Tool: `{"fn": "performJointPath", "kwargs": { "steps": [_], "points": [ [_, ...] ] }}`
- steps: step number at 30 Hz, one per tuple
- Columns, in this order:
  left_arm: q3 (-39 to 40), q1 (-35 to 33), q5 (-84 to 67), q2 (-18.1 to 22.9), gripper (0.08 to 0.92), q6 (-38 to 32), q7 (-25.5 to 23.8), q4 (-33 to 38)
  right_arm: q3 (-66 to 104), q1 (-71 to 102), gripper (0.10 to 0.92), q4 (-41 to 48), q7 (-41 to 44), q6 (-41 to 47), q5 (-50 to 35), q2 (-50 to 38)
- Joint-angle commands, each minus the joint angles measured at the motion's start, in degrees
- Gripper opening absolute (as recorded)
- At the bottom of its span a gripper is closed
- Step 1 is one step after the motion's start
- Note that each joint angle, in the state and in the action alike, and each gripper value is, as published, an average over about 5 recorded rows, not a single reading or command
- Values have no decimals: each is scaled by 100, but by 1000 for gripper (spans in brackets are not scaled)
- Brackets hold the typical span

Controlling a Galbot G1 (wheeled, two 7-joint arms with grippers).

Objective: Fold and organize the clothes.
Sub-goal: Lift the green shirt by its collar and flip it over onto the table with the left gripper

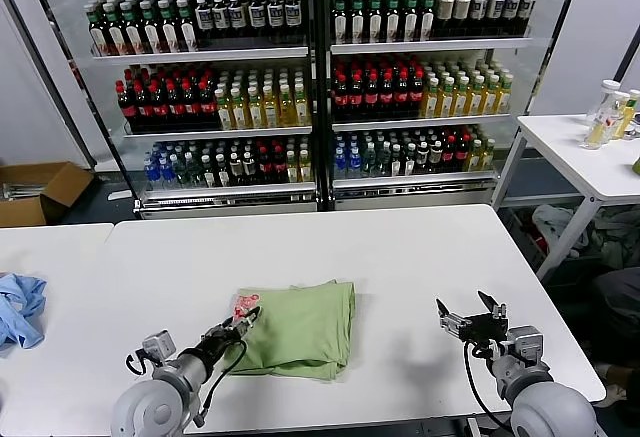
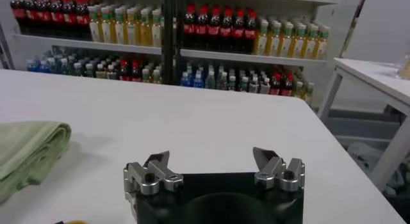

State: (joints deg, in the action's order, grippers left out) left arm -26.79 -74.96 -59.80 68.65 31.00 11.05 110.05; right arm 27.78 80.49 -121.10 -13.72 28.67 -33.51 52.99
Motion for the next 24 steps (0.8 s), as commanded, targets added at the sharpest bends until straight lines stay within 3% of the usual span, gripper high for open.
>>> {"fn": "performJointPath", "kwargs": {
  "steps": [1, 10, 15, 19, 24],
  "points": [
    [-183, 8, -1050, 90, 463, -25, -129, -264, 13, 3, 823, -7, -7, 7, 1, -2],
    [-353, -66, -1606, 285, 209, -7, -186, -239, 81, 3, 823, -34, -14, 23, -17, -28],
    [-998, -27, -2130, 190, 151, 57, -141, -57, 117, 17, 823, -47, -12, 22, -29, -37],
    [-1906, 0, -2296, -218, 141, 169, -116, 45, 124, 6, 823, -49, -8, 15, -41, -35],
    [-3074, -27, -2209, -1255, 126, 222, -112, 65, 133, -14, 822, -59, -2, 4, -65, -31]
  ]
}}
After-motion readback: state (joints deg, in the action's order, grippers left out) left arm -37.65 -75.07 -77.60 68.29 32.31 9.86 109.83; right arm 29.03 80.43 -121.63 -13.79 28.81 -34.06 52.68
